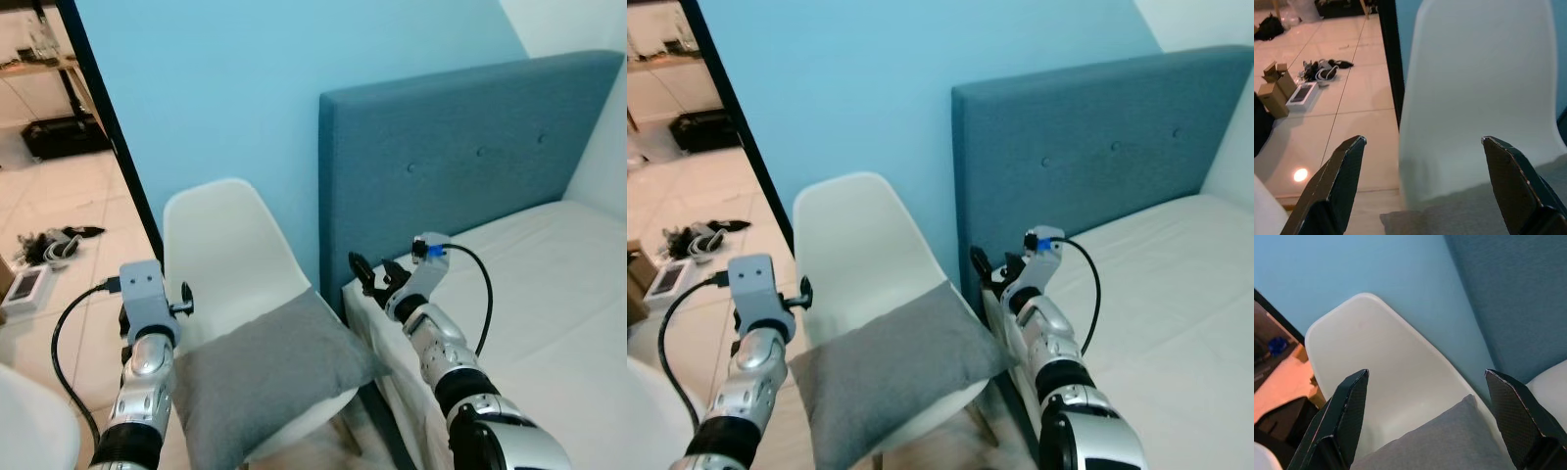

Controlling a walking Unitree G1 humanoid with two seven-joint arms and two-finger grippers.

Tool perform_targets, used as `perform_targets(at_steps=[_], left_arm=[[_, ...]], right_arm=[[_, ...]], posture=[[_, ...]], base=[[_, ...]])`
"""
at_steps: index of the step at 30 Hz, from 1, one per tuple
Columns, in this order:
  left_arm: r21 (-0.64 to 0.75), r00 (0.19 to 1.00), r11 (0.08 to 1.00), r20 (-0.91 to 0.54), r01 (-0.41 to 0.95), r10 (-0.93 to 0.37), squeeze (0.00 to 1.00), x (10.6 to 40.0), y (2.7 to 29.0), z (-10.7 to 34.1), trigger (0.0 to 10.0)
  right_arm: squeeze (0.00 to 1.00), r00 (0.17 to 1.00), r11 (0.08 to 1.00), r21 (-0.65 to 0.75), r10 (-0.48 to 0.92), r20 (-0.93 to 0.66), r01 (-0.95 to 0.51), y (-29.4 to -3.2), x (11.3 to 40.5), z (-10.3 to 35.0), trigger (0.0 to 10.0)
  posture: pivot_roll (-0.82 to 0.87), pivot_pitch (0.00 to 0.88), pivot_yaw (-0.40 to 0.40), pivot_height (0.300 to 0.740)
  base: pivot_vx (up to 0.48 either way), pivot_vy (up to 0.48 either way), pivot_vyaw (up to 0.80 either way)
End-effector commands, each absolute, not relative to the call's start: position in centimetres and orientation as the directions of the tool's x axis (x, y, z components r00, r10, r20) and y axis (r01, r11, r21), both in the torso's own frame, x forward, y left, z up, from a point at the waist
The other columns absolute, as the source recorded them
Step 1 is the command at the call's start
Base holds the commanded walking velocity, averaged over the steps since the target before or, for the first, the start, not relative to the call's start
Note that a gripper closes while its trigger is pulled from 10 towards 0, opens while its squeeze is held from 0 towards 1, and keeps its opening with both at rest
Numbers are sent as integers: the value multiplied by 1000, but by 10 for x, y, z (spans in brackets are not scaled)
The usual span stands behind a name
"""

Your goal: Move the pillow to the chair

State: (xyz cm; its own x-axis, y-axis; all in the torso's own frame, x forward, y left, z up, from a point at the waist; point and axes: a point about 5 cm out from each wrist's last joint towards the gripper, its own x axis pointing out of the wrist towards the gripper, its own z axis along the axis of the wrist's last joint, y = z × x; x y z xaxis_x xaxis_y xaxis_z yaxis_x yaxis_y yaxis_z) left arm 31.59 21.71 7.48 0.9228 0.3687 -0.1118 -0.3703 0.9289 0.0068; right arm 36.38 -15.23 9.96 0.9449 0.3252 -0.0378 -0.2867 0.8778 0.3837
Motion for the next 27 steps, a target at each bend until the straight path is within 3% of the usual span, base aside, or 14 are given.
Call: perform_targets(at_steps=[1,11,13,15,20,27], left_arm=[[32,912,922,-138,-386,387,0,311,225,68,10000],[71,874,904,-235,-422,426,0,291,239,39,10000],[98,846,894,-294,-437,445,0,277,247,22,10000],[111,839,893,-309,-436,448,0,273,248,17,10000],[179,757,889,-471,-421,453,0,241,251,-21,10000],[159,632,861,-617,-483,468,0,203,254,-51,10000]], right_arm=[[0,936,877,379,345,-69,-296,-147,361,92,10000],[0,918,907,352,323,-228,-232,-154,342,57,10000],[0,883,945,266,281,-375,-188,-159,323,28,10000],[0,871,955,241,262,-415,-172,-161,317,20,10000],[0,777,992,111,111,-619,-53,-180,281,-19,10000],[0,715,997,77,58,-697,-5,-193,255,-40,10000]], posture=[[-170,0,-4,725],[-169,0,-8,740],[-165,0,-14,740],[-165,0,-14,740],[-161,0,-16,740],[-160,0,-18,740]], base=[[0,0,0],[0,0,0],[0,0,0],[0,0,0],[-256,0,0],[-348,0,0]])
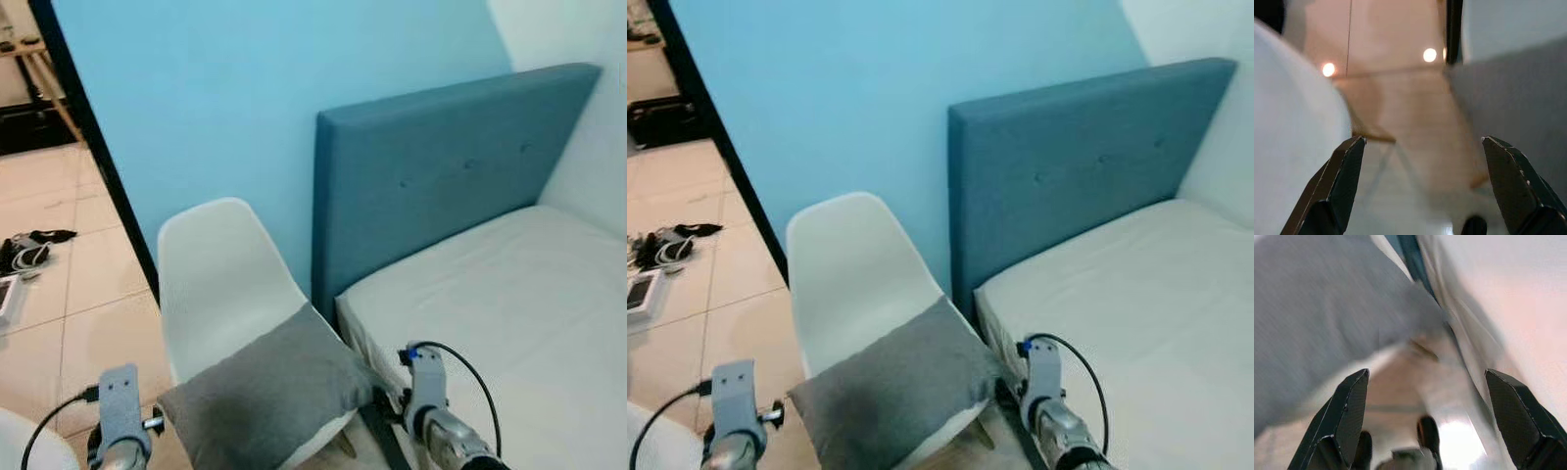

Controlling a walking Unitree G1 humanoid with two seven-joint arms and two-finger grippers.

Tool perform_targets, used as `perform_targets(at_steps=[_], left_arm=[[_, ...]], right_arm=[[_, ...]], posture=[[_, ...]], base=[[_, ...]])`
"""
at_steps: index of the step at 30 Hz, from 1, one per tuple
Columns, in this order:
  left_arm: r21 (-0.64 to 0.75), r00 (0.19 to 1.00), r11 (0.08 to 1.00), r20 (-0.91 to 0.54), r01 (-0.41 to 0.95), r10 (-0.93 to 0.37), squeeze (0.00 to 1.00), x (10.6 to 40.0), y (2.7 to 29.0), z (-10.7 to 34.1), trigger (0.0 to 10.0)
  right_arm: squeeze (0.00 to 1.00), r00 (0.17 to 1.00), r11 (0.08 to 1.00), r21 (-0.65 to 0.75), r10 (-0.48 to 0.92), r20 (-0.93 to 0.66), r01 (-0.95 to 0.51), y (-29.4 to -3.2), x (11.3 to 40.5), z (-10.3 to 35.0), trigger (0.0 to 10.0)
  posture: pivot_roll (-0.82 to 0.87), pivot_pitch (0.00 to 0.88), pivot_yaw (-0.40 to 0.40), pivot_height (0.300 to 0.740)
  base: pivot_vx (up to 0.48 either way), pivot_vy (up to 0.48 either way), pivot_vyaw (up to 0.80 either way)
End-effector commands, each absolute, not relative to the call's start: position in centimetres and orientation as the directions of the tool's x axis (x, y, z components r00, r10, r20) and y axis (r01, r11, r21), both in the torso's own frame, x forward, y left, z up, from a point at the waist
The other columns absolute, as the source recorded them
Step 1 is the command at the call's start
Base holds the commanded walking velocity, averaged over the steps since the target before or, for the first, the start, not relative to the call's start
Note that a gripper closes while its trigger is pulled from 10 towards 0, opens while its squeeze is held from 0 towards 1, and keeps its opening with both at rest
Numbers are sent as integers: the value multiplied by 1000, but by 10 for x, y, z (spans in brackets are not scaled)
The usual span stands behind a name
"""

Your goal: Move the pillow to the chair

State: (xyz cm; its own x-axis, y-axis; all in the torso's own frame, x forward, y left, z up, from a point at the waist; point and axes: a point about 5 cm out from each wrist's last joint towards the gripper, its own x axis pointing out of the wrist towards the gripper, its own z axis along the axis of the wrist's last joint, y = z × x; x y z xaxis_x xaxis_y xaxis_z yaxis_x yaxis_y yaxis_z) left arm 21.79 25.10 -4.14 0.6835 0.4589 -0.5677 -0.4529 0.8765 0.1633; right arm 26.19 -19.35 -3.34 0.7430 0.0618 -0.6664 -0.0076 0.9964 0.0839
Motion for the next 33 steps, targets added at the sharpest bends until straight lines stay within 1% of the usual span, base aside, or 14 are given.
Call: perform_targets(at_steps=[1,2,4,10,24,29,33], left_arm=[[159,632,861,-617,-483,468,0,203,254,-51,10000],[148,597,850,-651,-505,468,0,194,254,-58,10000],[163,576,847,-667,-506,473,0,188,254,-62,10000],[179,557,846,-681,-502,475,0,181,254,-66,10000],[183,550,860,-701,-476,454,0,177,250,-70,10000],[179,557,864,-699,-471,448,0,179,248,-70,10000],[178,560,867,-699,-465,444,0,179,248,-70,10000]], right_arm=[[0,715,997,77,58,-697,-5,-193,255,-40,10000],[0,689,998,62,38,-724,11,-196,246,-46,10000],[0,662,998,56,18,-750,36,-199,238,-52,10000],[0,623,997,36,-13,-782,66,-202,226,-59,10000],[0,612,996,28,-28,-791,81,-203,223,-61,10000],[0,618,997,7,-39,-785,72,-203,226,-59,10000],[0,634,994,9,-65,-770,113,-208,230,-56,10000]], posture=[[-160,0,-18,740],[-167,0,-18,740],[-166,0,-17,740],[-160,0,-20,740],[-165,0,-17,740],[-165,0,-17,740],[-163,0,-17,740]], base=[[-356,0,0],[-375,0,0],[-373,0,0],[-376,0,0],[-375,0,0],[-378,0,-703],[-377,0,-727]])
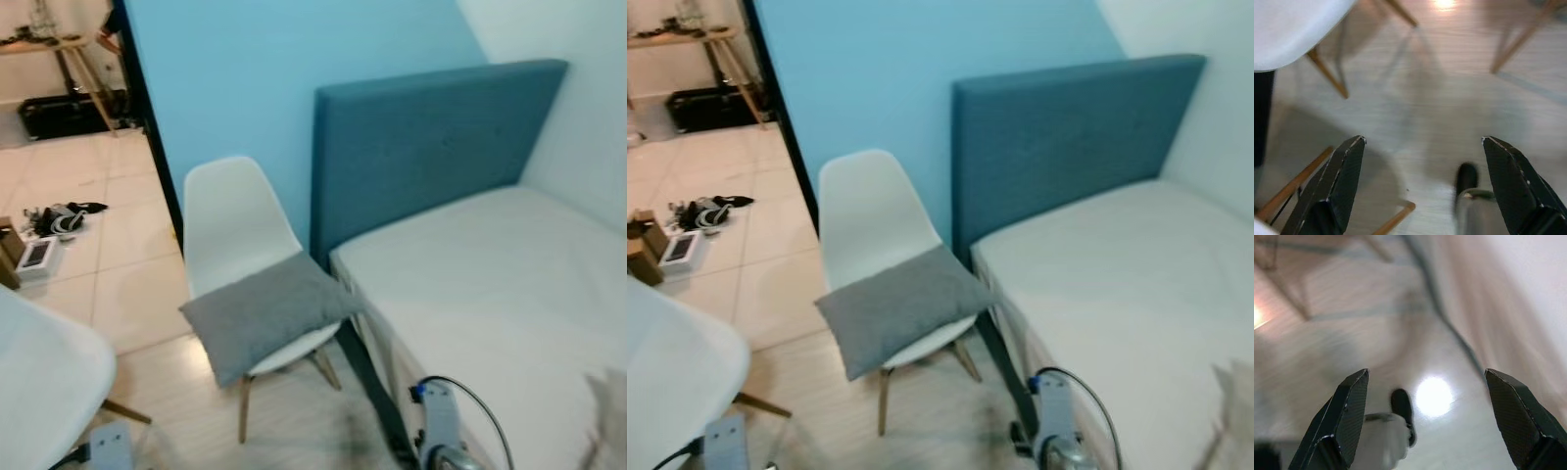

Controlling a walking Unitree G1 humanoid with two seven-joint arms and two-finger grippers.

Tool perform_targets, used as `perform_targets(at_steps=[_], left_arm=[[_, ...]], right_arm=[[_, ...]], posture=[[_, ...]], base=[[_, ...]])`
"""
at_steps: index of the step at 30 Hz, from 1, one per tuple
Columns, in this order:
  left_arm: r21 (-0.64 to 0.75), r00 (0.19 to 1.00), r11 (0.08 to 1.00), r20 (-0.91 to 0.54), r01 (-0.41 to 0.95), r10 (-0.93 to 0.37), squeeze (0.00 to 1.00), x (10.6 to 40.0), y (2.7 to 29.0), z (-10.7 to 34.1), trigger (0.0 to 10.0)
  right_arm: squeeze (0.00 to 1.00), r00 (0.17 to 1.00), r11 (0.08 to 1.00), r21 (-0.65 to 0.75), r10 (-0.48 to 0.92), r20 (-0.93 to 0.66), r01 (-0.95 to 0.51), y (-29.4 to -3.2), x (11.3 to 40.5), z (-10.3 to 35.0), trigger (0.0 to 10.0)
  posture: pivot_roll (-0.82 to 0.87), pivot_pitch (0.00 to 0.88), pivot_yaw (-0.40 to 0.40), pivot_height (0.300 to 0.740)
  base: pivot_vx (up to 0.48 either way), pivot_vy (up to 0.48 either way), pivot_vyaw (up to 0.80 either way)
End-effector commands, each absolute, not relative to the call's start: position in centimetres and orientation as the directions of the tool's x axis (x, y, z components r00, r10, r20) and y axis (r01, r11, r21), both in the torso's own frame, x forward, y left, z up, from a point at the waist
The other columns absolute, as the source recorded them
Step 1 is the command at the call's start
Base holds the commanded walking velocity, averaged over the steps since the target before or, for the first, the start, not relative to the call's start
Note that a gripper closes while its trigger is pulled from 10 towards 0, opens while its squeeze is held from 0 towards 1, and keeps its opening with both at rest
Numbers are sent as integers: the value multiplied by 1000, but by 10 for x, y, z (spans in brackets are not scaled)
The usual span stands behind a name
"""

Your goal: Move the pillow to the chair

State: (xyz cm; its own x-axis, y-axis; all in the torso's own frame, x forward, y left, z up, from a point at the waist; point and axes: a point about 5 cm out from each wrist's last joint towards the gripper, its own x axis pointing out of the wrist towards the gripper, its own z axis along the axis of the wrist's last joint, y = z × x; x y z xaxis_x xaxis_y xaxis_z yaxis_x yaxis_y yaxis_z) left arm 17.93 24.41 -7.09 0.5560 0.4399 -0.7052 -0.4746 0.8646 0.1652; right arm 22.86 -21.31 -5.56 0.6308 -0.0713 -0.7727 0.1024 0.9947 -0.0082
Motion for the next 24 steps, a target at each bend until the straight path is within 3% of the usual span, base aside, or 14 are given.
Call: perform_targets(at_steps=[1,11,16,24], left_arm=[[178,561,868,-699,-464,443,0,179,248,-70,10000],[175,575,875,-692,-451,435,0,181,247,-69,10000],[179,624,905,-671,-386,399,0,186,245,-66,10000],[173,654,929,-669,-326,354,0,190,239,-66,10000]], right_arm=[[0,648,991,8,-80,-758,132,-210,235,-52,10000],[0,711,982,2,-134,-691,187,-219,259,-33,10000],[0,736,979,21,-138,-663,202,-218,267,-27,10000],[0,784,977,82,-107,-611,198,-210,278,-17,10000]], posture=[[-165,0,-13,740],[-167,0,-13,740],[-166,0,-14,740],[-168,0,-10,740]], base=[[-371,0,-725],[-362,0,-714],[0,0,-677],[0,-42,0]])
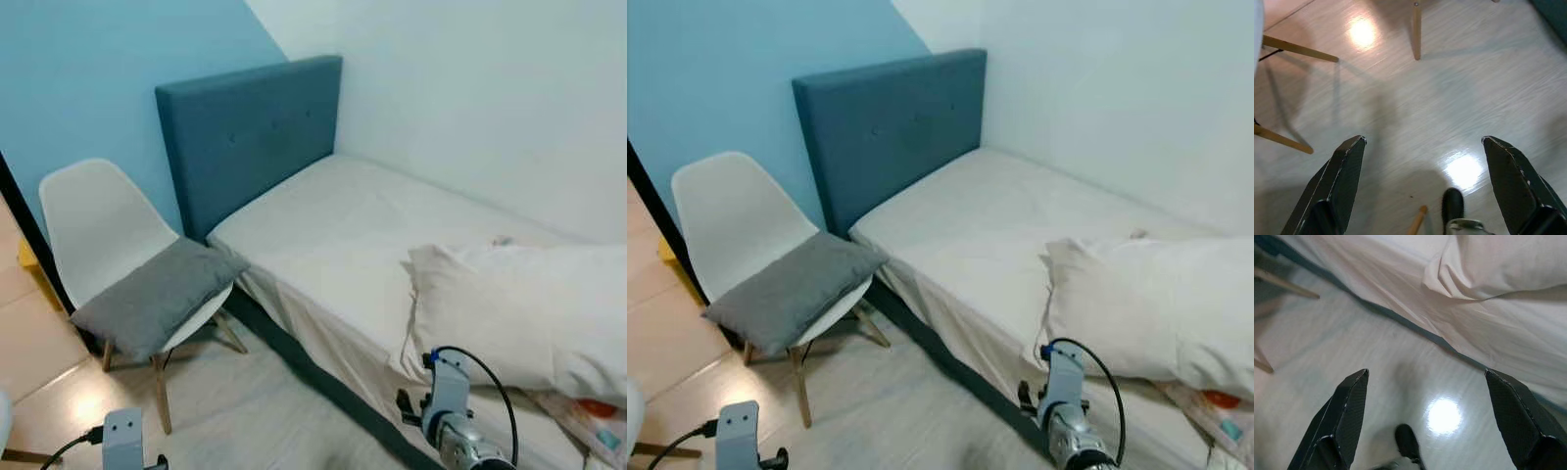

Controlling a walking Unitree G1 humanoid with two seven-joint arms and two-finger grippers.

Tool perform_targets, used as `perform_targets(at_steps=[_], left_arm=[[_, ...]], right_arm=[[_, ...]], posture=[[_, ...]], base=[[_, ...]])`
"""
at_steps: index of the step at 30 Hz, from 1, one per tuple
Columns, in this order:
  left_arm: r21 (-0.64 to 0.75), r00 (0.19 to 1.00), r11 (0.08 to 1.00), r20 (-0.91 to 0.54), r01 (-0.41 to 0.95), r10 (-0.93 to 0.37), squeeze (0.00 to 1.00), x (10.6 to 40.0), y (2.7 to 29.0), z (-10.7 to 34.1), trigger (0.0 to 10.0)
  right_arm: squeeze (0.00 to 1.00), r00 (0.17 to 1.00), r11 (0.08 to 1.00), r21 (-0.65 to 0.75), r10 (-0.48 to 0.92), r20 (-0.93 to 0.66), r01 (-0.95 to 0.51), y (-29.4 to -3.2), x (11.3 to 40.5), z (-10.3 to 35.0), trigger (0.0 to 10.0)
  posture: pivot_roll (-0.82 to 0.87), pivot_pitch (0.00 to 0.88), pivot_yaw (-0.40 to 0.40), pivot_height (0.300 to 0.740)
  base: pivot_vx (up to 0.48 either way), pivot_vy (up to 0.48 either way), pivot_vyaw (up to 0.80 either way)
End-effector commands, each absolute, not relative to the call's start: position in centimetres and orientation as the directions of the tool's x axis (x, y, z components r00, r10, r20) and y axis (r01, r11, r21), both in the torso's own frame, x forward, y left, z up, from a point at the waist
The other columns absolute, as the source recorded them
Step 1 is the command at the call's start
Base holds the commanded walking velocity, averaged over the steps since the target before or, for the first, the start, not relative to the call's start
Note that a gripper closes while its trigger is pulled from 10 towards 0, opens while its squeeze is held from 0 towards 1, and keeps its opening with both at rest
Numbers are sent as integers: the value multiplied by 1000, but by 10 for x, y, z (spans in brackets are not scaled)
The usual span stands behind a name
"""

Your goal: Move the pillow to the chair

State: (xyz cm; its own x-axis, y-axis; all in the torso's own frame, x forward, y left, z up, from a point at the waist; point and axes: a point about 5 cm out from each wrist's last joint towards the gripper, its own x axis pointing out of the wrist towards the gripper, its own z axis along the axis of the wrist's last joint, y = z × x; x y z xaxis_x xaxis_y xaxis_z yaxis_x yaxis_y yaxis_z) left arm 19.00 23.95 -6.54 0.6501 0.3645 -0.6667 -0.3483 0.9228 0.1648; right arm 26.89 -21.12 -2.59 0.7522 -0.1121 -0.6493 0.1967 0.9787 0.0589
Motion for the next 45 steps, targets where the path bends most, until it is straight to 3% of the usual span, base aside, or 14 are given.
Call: perform_targets(at_steps=[1,7,14,20,33,40,41,45], left_arm=[[172,657,931,-667,-321,350,0,190,238,-65,10000],[181,675,940,-658,-288,333,0,194,237,-64,10000],[180,687,944,-649,-277,326,0,197,236,-62,10000],[177,692,945,-646,-275,322,0,199,237,-61,10000],[174,696,948,-646,-268,315,0,200,236,-61,10000],[173,698,947,-643,-271,317,0,201,236,-60,10000],[182,697,942,-636,-283,332,0,201,237,-59,10000],[185,698,939,-630,-291,341,0,203,237,-58,10000]], right_arm=[[0,798,975,103,-99,-595,197,-209,282,-14,10000],[0,844,964,159,-97,-527,211,-211,293,-2,10000],[0,827,969,85,-150,-542,232,-220,292,-1,10000],[0,805,965,13,-213,-554,263,-230,289,-2,10000],[0,815,951,36,-243,-526,306,-235,292,3,10000],[0,850,948,135,-188,-492,288,-226,298,8,10000],[0,880,936,235,-129,-458,260,-218,305,13,10000],[0,905,916,328,-77,-418,230,-211,312,19,10000]], posture=[[-169,0,-9,740],[-173,0,-8,740],[-174,0,-8,740],[-175,0,-8,740],[-179,0,-2,740],[-179,0,-3,740],[-179,0,-3,740],[-184,0,-1,740]], base=[[0,-341,0],[0,-337,0],[0,-336,0],[0,-335,-736],[0,-338,-580],[0,-343,0],[0,0,0],[0,0,0]])
